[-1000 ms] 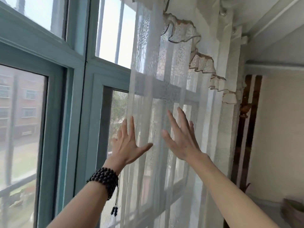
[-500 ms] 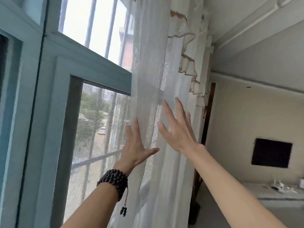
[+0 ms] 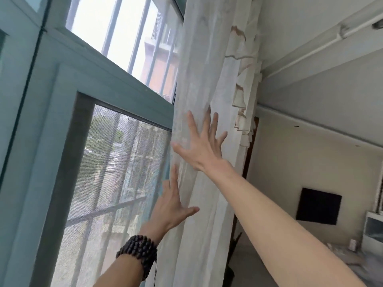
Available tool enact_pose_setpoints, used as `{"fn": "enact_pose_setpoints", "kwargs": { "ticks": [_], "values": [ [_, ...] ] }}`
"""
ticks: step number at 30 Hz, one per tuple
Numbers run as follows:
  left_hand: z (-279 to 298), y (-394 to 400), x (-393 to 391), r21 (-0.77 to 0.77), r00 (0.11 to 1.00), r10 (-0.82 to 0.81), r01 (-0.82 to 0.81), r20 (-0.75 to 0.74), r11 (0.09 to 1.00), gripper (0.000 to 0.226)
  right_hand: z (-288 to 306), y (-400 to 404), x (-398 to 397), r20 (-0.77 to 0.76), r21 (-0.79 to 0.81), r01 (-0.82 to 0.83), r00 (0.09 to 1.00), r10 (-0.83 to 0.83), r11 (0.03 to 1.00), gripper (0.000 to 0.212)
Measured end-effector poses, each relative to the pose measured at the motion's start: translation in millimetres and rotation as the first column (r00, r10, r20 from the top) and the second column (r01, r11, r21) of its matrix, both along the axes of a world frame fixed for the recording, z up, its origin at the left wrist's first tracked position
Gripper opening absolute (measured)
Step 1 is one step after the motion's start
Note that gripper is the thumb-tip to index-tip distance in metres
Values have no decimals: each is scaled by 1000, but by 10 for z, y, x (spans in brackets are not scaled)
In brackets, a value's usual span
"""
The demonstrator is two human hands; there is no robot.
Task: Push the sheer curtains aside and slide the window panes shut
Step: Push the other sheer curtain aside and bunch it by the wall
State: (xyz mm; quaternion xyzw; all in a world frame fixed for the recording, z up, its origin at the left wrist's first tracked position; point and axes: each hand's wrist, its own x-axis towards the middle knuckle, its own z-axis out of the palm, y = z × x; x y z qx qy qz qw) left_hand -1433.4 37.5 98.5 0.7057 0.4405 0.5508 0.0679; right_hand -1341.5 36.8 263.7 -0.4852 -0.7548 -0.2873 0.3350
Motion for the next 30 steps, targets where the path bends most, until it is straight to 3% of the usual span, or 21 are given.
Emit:
{"fn": "enact_pose_setpoints", "kwargs": {
  "ticks": [8,14,18,21,25,30],
  "values": [
    [-39,72,26,-5,994,15,-16,-112,1000,145,-97,283,-118,-268,-3,58,962,-57,998,121],
    [-7,169,74,6,993,24,-23,-117,1000,142,-44,389,-83,-342,-29,91,935,-96,995,126],
    [77,266,110,4,983,140,-140,-120,990,140,-2,497,80,-393,-48,118,911,-128,992,127],
    [192,348,173,9,945,259,-263,-198,965,137,25,573,279,-438,-68,139,886,-154,988,128],
    [205,529,333,122,800,417,-407,-432,905,130,-65,713,632,-471,-147,165,856,-216,975,126],
    [165,832,616,169,779,442,-412,-445,895,130,-71,943,888,-476,-179,126,857,-199,976,125]
  ]
}}
